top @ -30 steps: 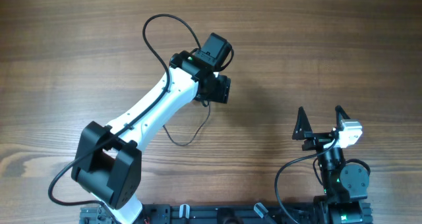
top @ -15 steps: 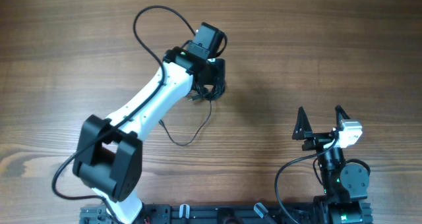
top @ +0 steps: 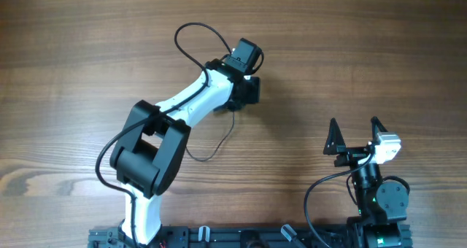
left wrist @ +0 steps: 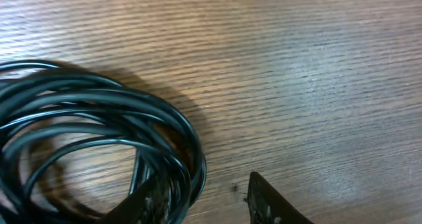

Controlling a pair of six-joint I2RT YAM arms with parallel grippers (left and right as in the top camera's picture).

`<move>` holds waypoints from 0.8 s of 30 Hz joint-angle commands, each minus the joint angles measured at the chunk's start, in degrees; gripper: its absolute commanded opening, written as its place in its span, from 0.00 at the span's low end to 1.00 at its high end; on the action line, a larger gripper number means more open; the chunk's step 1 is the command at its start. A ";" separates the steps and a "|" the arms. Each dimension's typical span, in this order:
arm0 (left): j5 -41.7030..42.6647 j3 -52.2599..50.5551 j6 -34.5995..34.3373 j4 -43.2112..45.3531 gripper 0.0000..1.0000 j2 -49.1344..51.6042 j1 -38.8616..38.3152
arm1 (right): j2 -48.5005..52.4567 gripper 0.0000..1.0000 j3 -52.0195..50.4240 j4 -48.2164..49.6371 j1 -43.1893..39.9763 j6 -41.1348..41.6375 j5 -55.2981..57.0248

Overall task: Untangle cables
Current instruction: 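Lift the cable bundle with the left gripper and raise it up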

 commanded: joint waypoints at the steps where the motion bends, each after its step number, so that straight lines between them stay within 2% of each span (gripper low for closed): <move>1: -1.20 -0.11 -0.13 0.63 0.43 3.41 -0.98 | -0.13 1.00 -0.07 0.28 0.24 0.37 0.76; 5: -1.20 -0.11 -0.11 0.26 0.44 5.53 -2.36 | -0.13 1.00 -0.07 0.28 0.24 0.35 0.76; 6: -1.75 -0.09 0.20 0.13 0.53 5.51 -2.82 | -0.13 1.00 -0.07 0.28 0.24 0.35 0.76; 9: -4.15 0.70 0.15 0.11 0.59 3.85 -2.64 | -0.13 1.00 -0.07 0.28 0.24 0.37 0.76; 13: -8.57 1.31 0.11 -0.11 0.58 0.37 -2.54 | -0.15 1.00 -0.07 0.28 0.24 0.35 0.76; 20: -8.79 1.29 0.11 -0.24 0.55 0.15 -2.62 | -0.15 1.00 -0.07 0.28 0.24 0.33 0.76; 24: -8.76 -0.59 0.09 -0.46 0.46 0.52 -2.69 | -0.13 1.00 -0.07 0.28 0.24 0.35 0.76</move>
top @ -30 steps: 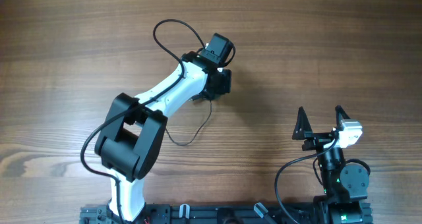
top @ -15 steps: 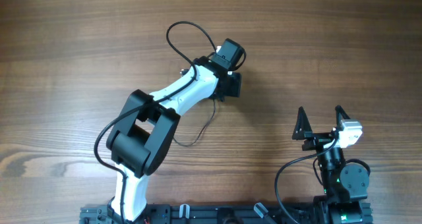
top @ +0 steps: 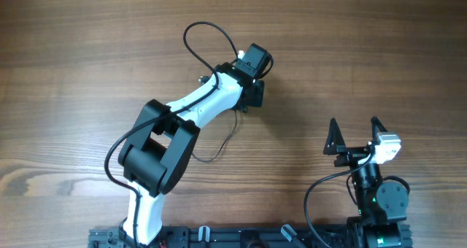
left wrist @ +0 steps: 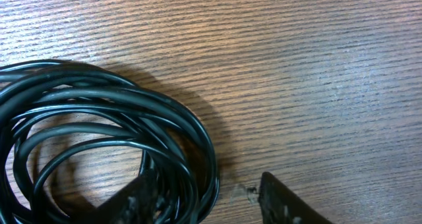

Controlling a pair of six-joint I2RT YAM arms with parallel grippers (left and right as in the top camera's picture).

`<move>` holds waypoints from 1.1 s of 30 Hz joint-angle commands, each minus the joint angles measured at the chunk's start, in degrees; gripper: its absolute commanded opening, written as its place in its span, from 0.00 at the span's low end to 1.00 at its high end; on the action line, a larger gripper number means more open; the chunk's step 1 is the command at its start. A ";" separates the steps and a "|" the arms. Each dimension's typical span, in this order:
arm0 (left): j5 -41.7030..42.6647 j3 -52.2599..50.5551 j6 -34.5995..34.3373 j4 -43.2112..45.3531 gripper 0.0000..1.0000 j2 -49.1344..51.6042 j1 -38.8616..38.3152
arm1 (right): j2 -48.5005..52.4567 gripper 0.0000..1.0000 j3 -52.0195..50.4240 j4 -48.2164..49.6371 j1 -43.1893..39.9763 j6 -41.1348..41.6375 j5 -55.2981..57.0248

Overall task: Untangle cables
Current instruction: 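Lift the cable bundle with the left gripper and raise it up, then bring the right gripper to the held bundle and grasp cable strands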

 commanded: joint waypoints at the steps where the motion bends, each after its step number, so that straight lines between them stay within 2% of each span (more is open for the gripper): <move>1: -0.98 -2.47 0.07 -0.11 0.44 -0.96 -0.15 | -0.13 1.00 -0.07 0.28 0.24 0.37 0.76; 3: -0.98 -4.70 0.07 0.52 0.41 0.22 -0.15 | -0.13 1.00 -0.07 0.28 0.24 0.35 0.76; 4: -0.96 -5.46 0.07 0.57 0.37 0.81 -0.15 | -0.13 1.00 -0.07 0.28 0.24 0.35 0.76; 6: -0.92 -5.73 0.07 -0.55 0.06 1.38 -0.15 | -0.13 1.00 -0.07 0.28 0.24 0.35 0.76; 10: -0.33 -5.55 0.09 -1.11 0.04 -1.40 -0.15 | -0.13 1.00 -0.07 0.28 0.24 0.35 0.76; 13: 1.07 -4.79 5.40 -0.20 0.04 -8.48 0.55 | -0.13 1.00 -0.07 0.28 0.24 0.35 0.76; 14: 7.26 -3.06 8.92 -1.18 0.04 -12.41 2.40 | -0.13 1.00 -0.07 0.26 0.24 0.37 0.76; 16: 15.61 -1.51 9.38 -2.08 0.04 -16.50 6.03 | -0.13 1.00 -0.07 0.28 0.24 0.35 0.76; 18: 29.44 -1.20 9.70 -2.40 0.04 -19.98 12.22 | -0.13 1.00 -0.07 0.28 0.24 0.35 0.76; 19: 37.79 -1.20 11.82 -2.91 0.04 -20.83 15.50 | -0.13 1.00 -0.07 0.28 0.24 0.37 0.76; 20: 52.48 -1.20 15.37 -4.00 0.04 -21.00 20.46 | -0.13 1.00 -0.07 0.37 0.24 0.48 0.74; 21: 57.99 -1.22 16.52 -4.61 0.04 -20.76 22.80 | -0.13 1.00 -0.07 0.33 0.24 0.90 0.70; 23: 70.75 -1.22 19.74 -6.29 0.04 -20.44 28.13 | -0.13 1.00 -0.07 0.09 0.24 6.73 -1.18; 25: 79.23 -1.22 21.24 -5.99 0.04 -20.15 30.64 | -0.13 1.00 -0.07 -0.11 0.24 17.51 -4.92; 27: 86.62 -1.22 26.56 -6.01 0.04 -20.11 31.10 | -0.02 1.00 -0.07 -0.11 0.24 31.39 -4.90; 28: 90.27 -1.22 29.99 -6.01 0.04 -20.11 30.97 | 0.09 1.00 -0.04 0.46 0.22 32.89 -7.98; 29: 91.65 -1.22 31.87 -6.03 0.04 -20.11 30.73 | 0.09 1.00 0.02 1.11 0.22 30.42 -11.78; 30: 91.97 -1.22 33.62 -5.99 0.04 -20.11 30.60 | 0.26 1.00 0.37 1.70 0.22 27.12 -17.33; 33: 92.65 -1.22 40.09 -5.99 0.04 -20.09 29.16 | 2.91 1.00 5.42 1.62 0.22 25.68 -23.87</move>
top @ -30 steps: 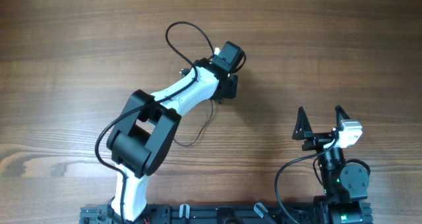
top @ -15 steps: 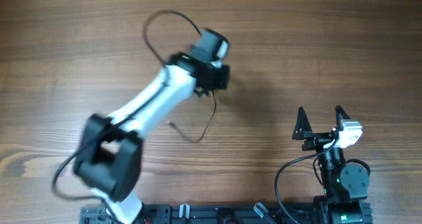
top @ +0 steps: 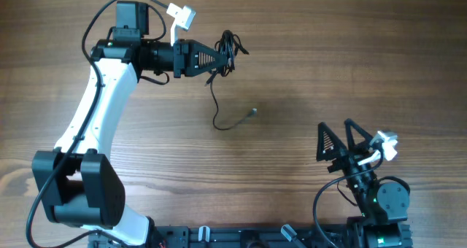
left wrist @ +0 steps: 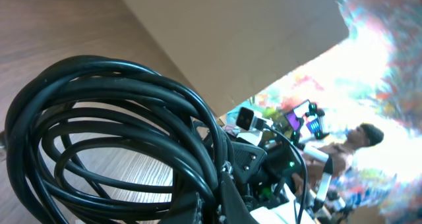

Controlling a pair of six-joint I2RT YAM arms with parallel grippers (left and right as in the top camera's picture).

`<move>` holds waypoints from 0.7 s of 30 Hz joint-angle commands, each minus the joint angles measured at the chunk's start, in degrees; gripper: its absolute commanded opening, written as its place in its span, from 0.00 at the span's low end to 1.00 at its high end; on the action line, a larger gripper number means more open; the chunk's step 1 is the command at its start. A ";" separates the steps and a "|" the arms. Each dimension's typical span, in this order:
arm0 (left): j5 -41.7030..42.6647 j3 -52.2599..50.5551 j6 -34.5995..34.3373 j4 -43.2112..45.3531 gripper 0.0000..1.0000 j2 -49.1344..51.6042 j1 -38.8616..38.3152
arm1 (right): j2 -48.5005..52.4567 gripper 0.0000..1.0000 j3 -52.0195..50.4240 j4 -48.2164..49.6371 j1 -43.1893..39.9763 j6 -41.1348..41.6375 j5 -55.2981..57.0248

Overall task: Untangle cables
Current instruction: 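Bring the right gripper to the held bundle and grasp cable strands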

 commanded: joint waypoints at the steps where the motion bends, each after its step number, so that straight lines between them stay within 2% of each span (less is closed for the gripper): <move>1: 5.64 0.33 9.22 0.26 0.04 0.37 -1.90 | 3.72 1.00 7.19 0.46 0.22 -0.85 -9.57; 5: 5.92 0.22 10.88 2.12 0.04 0.37 -6.23 | 16.74 1.00 21.07 -1.70 0.22 -5.31 -19.67; 9: 5.92 0.20 11.58 2.38 0.04 0.37 -10.91 | 37.18 1.00 39.80 -14.49 0.24 -10.51 -32.04; 12: 5.92 0.20 9.88 2.12 0.04 0.37 -13.60 | 45.94 1.00 43.30 -8.48 0.00 -2.25 -34.69; 14: 5.92 0.20 8.55 2.12 0.04 0.37 -15.21 | 49.24 0.99 43.30 -3.89 0.00 -0.24 -42.49; 15: 5.92 0.20 7.82 2.12 0.04 0.37 -15.63 | 50.23 0.89 43.30 -2.14 0.00 -0.13 -44.46; 16: 5.92 0.20 6.67 2.14 0.04 0.37 -15.93 | 51.15 0.66 43.30 -0.79 0.02 -0.15 -45.38; 17: 5.92 0.20 5.38 2.14 0.04 0.37 -16.31 | 52.24 0.12 43.30 -0.07 0.02 -0.07 -44.83; 18: 5.95 0.20 5.07 2.12 0.04 0.37 -16.61 | 53.09 0.04 43.30 0.63 0.02 0.42 -44.68; 21: 5.95 0.20 5.07 2.14 0.04 0.37 -17.03 | 56.00 0.04 43.28 5.03 0.00 3.32 -44.83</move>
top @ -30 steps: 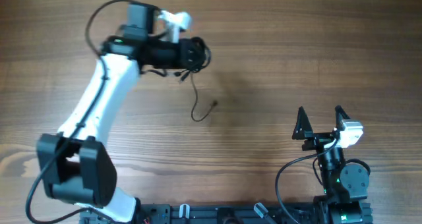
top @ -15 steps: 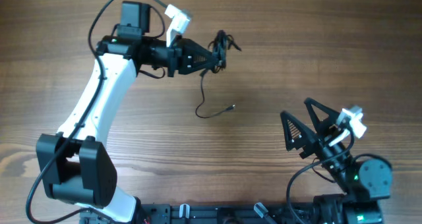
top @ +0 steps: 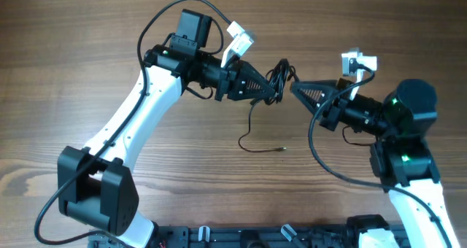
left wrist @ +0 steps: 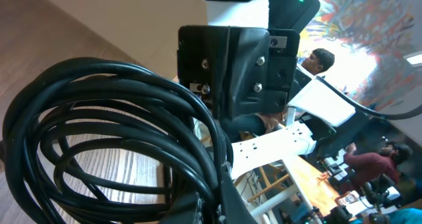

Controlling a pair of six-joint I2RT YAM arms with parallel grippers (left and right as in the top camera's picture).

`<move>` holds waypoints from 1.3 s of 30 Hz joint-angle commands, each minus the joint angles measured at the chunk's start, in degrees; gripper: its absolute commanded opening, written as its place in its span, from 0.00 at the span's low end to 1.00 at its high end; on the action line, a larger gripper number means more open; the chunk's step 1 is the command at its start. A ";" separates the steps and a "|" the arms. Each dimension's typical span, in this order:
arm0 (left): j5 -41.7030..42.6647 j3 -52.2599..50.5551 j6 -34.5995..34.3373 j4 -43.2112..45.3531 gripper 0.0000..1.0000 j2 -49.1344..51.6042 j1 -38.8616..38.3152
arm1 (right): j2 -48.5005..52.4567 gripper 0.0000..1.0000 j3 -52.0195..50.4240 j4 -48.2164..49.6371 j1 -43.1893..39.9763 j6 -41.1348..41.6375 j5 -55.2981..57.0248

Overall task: Untangle cables
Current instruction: 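Bring the right gripper to the held bundle and grasp cable strands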

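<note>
A coil of black cable (top: 282, 74) is lifted off the wooden table (top: 87, 73), with my left gripper (top: 271, 93) shut on its strands. In the left wrist view the coil (left wrist: 99, 118) fills the frame and the left gripper (left wrist: 221, 201) pinches it at the bottom edge. One loose tail (top: 251, 125) hangs down from the coil and ends in a small plug (top: 282, 149) on the table. My right gripper (top: 294, 87) points left, its tip just right of the coil; its fingers overlap in the overhead view. The right arm's wrist (left wrist: 234, 59) faces the left wrist camera from behind the coil.
The right arm's own black wire (top: 315, 149) loops down toward the front edge. The left arm (top: 139, 109) stretches across the left half of the table. Arm bases stand along the front edge (top: 241, 237).
My left gripper and the coil have moved right, toward the table's middle. The right arm has come up from the front right corner, and its gripper now points at the coil. The tail's plug lies further right.
At first my left gripper was low over the coil on the table, fingers astride its strands, right arm parked at the front right. Later it held the coil in the air at the back. Now both grippers meet at the coil mid-table.
</note>
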 commanded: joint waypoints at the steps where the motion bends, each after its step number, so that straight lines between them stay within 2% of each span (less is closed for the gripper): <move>1: 1.97 0.22 -1.01 0.09 0.04 0.35 -0.46 | 2.69 0.05 0.92 1.68 0.02 2.25 -1.79; 5: 1.95 0.22 -2.10 0.37 0.04 0.35 -1.01 | 7.63 0.07 0.92 1.84 0.02 4.63 -2.78; 7: 1.95 0.22 -2.10 1.03 0.04 0.35 -1.31 | 9.51 0.18 0.92 2.82 0.02 6.54 -5.33; 12: 1.95 0.22 -3.45 1.92 0.04 0.35 -0.83 | 10.56 0.36 0.92 6.56 0.00 6.12 -15.19; 16: 1.97 0.22 -8.33 2.29 0.04 0.35 1.57 | 10.56 0.36 0.92 7.87 0.02 6.08 -15.52; 19: 1.95 0.22 -8.33 2.32 0.04 0.35 1.77 | 10.56 0.26 0.92 9.40 0.00 6.10 -18.21; 25: 1.97 0.22 -8.76 2.29 0.04 0.28 1.60 | 10.56 0.30 0.92 9.86 -0.17 4.04 -16.68; 28: 1.97 0.22 -8.79 2.29 0.04 0.17 1.57 | 10.56 0.30 0.92 9.77 -3.08 3.13 -15.85; 30: 1.97 0.22 -8.76 2.32 0.04 0.17 1.42 | 10.58 0.36 0.92 9.07 -5.18 3.13 -13.86; 39: 1.95 0.22 -8.74 3.56 0.04 0.17 -0.35 | 11.58 0.37 0.26 7.65 -4.22 3.15 -15.85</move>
